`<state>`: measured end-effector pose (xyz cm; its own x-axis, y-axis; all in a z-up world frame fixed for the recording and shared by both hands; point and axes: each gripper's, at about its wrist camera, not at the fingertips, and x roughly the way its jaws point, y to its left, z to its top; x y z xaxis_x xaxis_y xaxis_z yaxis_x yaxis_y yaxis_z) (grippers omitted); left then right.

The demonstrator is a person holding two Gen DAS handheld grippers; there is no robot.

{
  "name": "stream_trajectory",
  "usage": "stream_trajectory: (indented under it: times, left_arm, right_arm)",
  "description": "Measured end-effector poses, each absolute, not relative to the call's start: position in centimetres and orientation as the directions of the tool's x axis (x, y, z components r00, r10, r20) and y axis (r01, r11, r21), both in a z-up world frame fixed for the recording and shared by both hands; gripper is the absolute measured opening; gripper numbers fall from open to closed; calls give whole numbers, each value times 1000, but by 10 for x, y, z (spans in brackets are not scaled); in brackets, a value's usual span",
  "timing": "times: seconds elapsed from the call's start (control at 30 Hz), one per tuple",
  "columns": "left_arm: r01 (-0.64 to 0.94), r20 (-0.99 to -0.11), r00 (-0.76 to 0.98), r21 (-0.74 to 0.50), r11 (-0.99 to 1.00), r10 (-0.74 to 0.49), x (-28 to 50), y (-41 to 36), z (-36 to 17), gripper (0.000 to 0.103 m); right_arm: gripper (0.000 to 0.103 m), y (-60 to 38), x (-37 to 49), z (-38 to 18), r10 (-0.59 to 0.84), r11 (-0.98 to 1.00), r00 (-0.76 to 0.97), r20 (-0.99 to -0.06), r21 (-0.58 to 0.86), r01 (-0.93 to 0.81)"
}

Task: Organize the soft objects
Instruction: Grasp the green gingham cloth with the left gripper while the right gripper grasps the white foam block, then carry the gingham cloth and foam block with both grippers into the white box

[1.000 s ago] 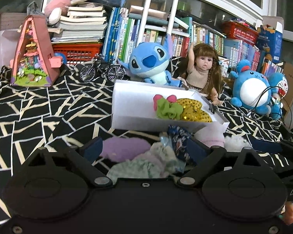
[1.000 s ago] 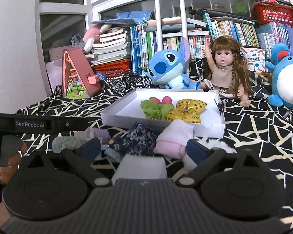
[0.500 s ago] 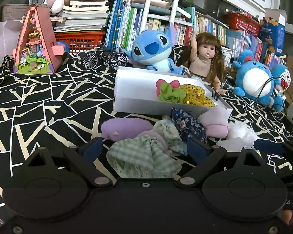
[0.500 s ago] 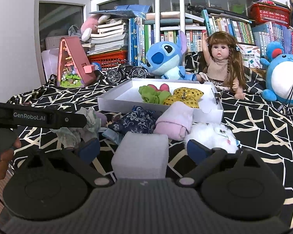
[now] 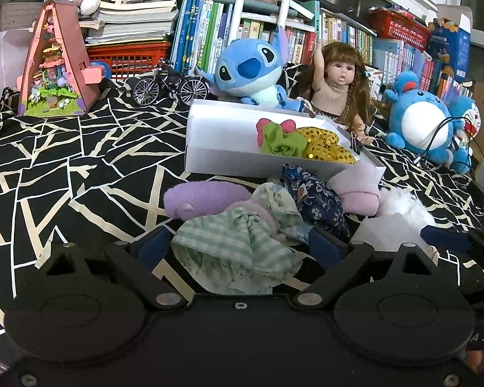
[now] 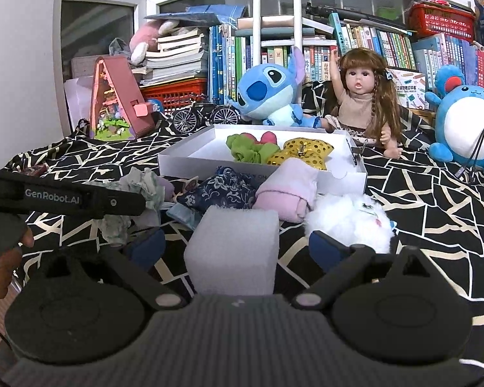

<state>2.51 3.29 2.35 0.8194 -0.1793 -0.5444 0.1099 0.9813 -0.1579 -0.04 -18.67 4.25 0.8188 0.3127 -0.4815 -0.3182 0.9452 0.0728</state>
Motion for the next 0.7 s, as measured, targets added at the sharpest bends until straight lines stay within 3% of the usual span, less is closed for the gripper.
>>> stream_trajectory:
  times: [0.13,0.4,0.7]
  left_arm:
    - [103,-551,816,-159,982,-175,27,33,21,91]
    - [105,-560,807,-178,978,-189,28,36,18,75]
    - [113,-559,809,-151,982,-179,25,33,22,37]
  right_arm:
    - [99,-184,-1,41,312,945,817,-484,67,-321]
    - [89,-182,-2,40,312,945,820,-481,66,-320]
    - [60,-182,-2,39,305,947,814,-494,66,-315]
